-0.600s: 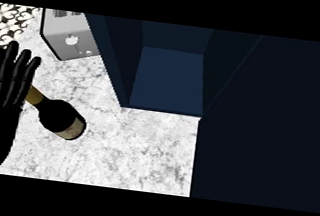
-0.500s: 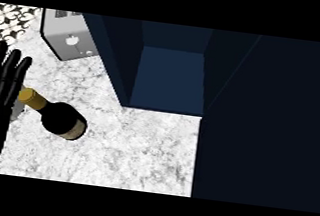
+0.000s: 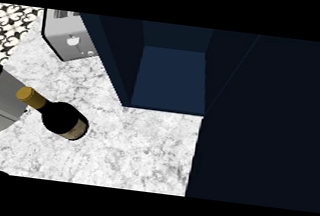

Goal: Pick up the wine, place it into the cabinet and close the cabinet

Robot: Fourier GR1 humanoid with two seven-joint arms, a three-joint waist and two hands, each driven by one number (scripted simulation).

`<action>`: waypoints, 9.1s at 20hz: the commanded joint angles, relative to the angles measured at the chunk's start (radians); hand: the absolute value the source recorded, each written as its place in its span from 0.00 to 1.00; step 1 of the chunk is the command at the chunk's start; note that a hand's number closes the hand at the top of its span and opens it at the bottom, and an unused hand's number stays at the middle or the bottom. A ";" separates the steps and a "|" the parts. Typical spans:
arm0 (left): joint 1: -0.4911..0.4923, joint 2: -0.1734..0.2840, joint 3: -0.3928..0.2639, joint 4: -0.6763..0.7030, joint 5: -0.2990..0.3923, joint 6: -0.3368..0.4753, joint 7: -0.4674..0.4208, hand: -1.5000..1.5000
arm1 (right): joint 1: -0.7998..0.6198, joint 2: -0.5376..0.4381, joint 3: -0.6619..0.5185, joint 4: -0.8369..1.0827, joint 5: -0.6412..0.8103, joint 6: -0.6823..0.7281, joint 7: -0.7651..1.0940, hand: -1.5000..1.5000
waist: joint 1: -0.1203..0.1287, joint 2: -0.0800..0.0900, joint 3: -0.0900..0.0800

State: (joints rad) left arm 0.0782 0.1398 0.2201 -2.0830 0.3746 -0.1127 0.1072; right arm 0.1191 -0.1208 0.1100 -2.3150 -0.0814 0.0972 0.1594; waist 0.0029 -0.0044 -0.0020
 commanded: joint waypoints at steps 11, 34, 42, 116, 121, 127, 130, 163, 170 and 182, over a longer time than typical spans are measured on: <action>0.012 0.045 0.065 -0.330 0.135 0.168 0.354 0.00 | -0.216 -0.047 0.029 -0.275 -0.061 -0.105 0.493 0.00 | 0.003 0.001 0.001; -0.137 0.027 0.015 -0.095 -0.035 0.253 0.322 0.00 | -0.582 -0.108 -0.090 -0.293 -0.083 -0.228 0.842 0.00 | -0.009 0.002 0.001; -0.179 0.048 0.059 0.044 -0.043 0.229 0.261 0.00 | -0.555 -0.074 -0.004 -0.329 -0.008 -0.236 0.845 0.00 | -0.012 0.003 0.001; -0.369 0.072 0.044 1.496 -0.268 -0.201 -0.890 1.00 | -0.758 -0.144 -0.114 -0.220 -0.066 -0.293 0.941 0.00 | -0.015 0.003 0.001; -0.376 0.047 0.036 1.477 -0.295 -0.114 -0.976 1.00 | -0.771 -0.165 -0.143 -0.249 -0.102 -0.284 0.973 0.00 | -0.012 0.001 0.001; -0.300 -0.085 -0.073 1.297 -0.352 -0.021 -0.959 1.00 | -0.712 -0.163 -0.127 -0.284 -0.084 -0.282 0.979 0.00 | -0.004 -0.003 0.003; -0.350 -0.116 -0.083 1.290 -0.359 0.015 -0.980 1.00 | -0.757 -0.157 -0.117 -0.252 -0.102 -0.284 0.971 0.00 | -0.008 -0.001 0.002; -0.693 -0.140 -0.510 0.630 -0.167 0.616 -0.110 1.00 | -0.622 -0.123 -0.176 -0.176 -0.137 -0.208 0.784 0.00 | -0.009 0.004 0.003; -0.754 -0.140 -0.522 0.826 -0.201 0.633 -0.246 1.00 | -0.677 -0.148 -0.187 -0.234 -0.154 -0.235 0.897 0.00 | -0.019 0.004 0.002; -0.780 -0.140 -0.549 1.017 -0.178 0.648 -0.389 1.00 | -0.665 -0.131 -0.168 -0.222 -0.120 -0.226 0.883 0.00 | -0.017 0.004 0.002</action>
State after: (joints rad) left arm -0.7188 0.0020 -0.2981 -1.1034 0.1763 0.5245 -0.2339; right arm -0.5544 -0.2549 -0.0596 -2.4588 -0.1429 -0.1159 0.9874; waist -0.0171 0.0008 0.0001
